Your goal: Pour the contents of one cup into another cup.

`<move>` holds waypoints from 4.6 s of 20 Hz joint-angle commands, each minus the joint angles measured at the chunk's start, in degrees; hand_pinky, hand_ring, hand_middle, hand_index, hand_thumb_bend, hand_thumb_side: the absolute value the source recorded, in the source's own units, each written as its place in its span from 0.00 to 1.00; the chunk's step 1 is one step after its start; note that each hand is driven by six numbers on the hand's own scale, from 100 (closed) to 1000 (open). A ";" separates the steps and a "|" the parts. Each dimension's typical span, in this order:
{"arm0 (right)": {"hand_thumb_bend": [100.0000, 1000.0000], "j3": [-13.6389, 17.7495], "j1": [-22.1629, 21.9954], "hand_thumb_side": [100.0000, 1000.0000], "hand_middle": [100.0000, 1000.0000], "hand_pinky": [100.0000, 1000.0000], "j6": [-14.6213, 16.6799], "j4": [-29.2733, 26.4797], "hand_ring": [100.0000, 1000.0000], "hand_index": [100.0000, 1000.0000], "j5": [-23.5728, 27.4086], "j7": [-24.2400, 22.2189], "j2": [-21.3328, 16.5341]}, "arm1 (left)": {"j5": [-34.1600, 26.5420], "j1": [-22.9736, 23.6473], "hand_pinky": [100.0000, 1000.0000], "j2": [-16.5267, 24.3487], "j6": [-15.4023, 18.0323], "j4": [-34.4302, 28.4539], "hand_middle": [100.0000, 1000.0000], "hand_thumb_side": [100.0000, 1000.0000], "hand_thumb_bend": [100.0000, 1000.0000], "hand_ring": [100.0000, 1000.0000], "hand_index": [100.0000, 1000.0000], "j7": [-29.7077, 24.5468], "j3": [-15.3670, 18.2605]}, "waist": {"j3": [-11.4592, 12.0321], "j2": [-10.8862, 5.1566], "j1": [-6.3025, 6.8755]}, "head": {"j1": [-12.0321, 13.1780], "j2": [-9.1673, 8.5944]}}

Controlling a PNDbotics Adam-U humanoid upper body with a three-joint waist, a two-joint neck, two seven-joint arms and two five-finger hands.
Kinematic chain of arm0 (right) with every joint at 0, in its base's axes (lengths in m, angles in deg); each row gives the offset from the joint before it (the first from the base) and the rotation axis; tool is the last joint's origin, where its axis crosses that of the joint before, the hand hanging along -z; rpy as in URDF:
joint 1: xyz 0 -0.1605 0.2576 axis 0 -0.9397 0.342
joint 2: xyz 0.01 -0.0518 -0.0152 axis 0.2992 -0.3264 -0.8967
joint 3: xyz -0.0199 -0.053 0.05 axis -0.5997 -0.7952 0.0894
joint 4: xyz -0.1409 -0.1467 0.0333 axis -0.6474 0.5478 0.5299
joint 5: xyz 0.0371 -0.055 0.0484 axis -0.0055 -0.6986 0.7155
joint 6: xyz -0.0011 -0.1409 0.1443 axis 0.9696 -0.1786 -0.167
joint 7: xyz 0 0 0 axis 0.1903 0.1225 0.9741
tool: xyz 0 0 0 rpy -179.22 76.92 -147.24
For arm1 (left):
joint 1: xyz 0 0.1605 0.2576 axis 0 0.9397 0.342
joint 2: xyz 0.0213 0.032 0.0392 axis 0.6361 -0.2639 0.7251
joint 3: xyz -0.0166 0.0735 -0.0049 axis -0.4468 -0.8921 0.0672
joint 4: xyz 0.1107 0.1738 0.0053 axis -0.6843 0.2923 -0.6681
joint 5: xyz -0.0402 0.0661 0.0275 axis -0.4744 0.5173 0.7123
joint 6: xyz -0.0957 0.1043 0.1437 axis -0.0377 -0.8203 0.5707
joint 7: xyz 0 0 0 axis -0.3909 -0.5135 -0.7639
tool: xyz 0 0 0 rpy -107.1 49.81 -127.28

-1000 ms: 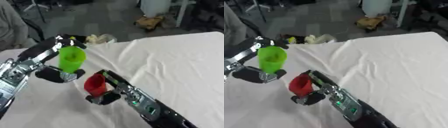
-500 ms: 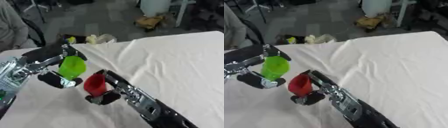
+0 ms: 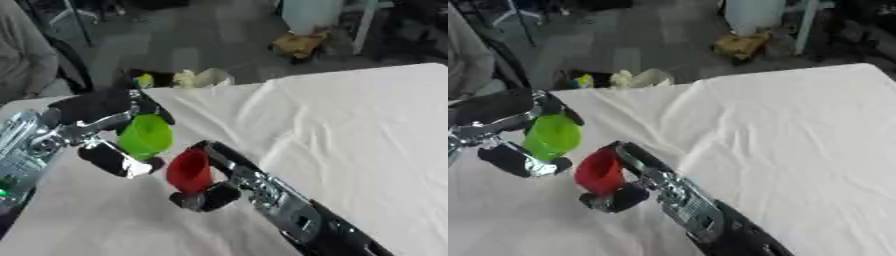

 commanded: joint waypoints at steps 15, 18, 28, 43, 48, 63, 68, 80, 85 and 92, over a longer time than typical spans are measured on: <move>0.00 -0.19 1.12 0.00 0.01 0.38 0.04 -1.53 0.09 0.18 0.52 -0.16 0.58 | 7.71 -4.32 0.37 -1.11 2.61 -0.77 0.33 0.26 0.00 0.08 0.76 -8.52 -0.06 | -0.19 -1.06 0.08 | 0.41 0.00; 0.00 -0.20 1.12 0.00 0.01 0.38 -0.02 -1.60 0.09 0.18 0.57 -0.11 0.58 | 8.31 -4.50 0.37 -1.24 3.74 -1.17 0.33 0.26 0.00 0.07 0.76 -11.22 0.21 | -0.18 -1.08 0.11 | 0.43 0.02; 0.00 -0.34 1.12 0.00 0.01 0.38 -0.11 -1.68 0.09 0.18 0.67 -0.15 0.57 | 10.07 -5.19 0.39 -1.47 6.19 -3.47 0.31 0.28 0.00 0.05 0.75 -16.31 0.74 | -0.17 -1.10 0.07 | 0.63 -0.02; 0.00 -0.51 1.01 0.00 0.00 0.38 -0.53 -2.32 0.09 0.18 0.98 -0.10 0.04 | 18.72 -5.50 0.43 -0.66 11.53 -8.58 0.27 0.32 0.00 0.03 0.73 -18.56 -0.54 | -0.06 -1.15 0.08 | 0.59 -0.19; 0.00 -0.57 0.99 0.00 0.00 0.37 -0.69 -2.42 0.09 0.18 1.01 -0.02 -0.04 | 20.92 -5.25 0.43 -0.58 12.59 -8.42 0.26 0.33 0.00 0.02 0.73 -18.29 -1.19 | -0.11 -1.13 0.01 | 0.60 -0.18; 0.00 -0.75 0.67 0.00 0.00 0.37 -0.89 -2.27 0.09 0.18 0.96 0.10 -0.15 | 25.02 -4.97 0.45 0.14 15.50 -7.35 0.24 0.35 0.00 0.00 0.73 -17.12 -2.99 | -0.09 -1.27 0.27 | 0.54 -0.01; 0.00 -0.66 0.45 0.00 0.00 0.37 -0.88 -1.77 0.09 0.18 0.88 0.23 -0.17 | 26.12 -4.78 0.46 0.86 16.72 -7.22 0.23 0.35 0.00 0.00 0.73 -17.00 -3.44 | 0.02 -1.35 0.47 | 0.44 0.01; 0.00 0.08 -0.04 0.00 0.00 0.37 0.02 1.53 0.09 0.18 -0.10 0.92 0.42 | 27.28 -5.15 0.46 1.17 19.16 -7.92 0.21 0.36 0.00 0.00 0.72 -17.54 -4.95 | 0.83 -1.54 2.00 | -0.35 -0.02; 0.00 0.31 -0.18 0.00 0.00 0.37 0.54 2.80 0.09 0.18 -0.25 1.13 0.72 | 28.59 -5.18 0.47 1.34 19.97 -8.44 0.20 0.36 0.00 0.00 0.72 -17.53 -5.46 | 1.22 -1.61 2.50 | -0.56 -0.01; 0.00 0.46 -0.16 0.00 0.00 0.37 0.83 3.43 0.10 0.18 -0.28 1.28 0.80 | 30.13 -5.09 0.47 1.16 21.64 -8.14 0.20 0.37 0.00 0.00 0.72 -17.58 -6.48 | 1.04 -1.52 2.50 | -0.49 -0.02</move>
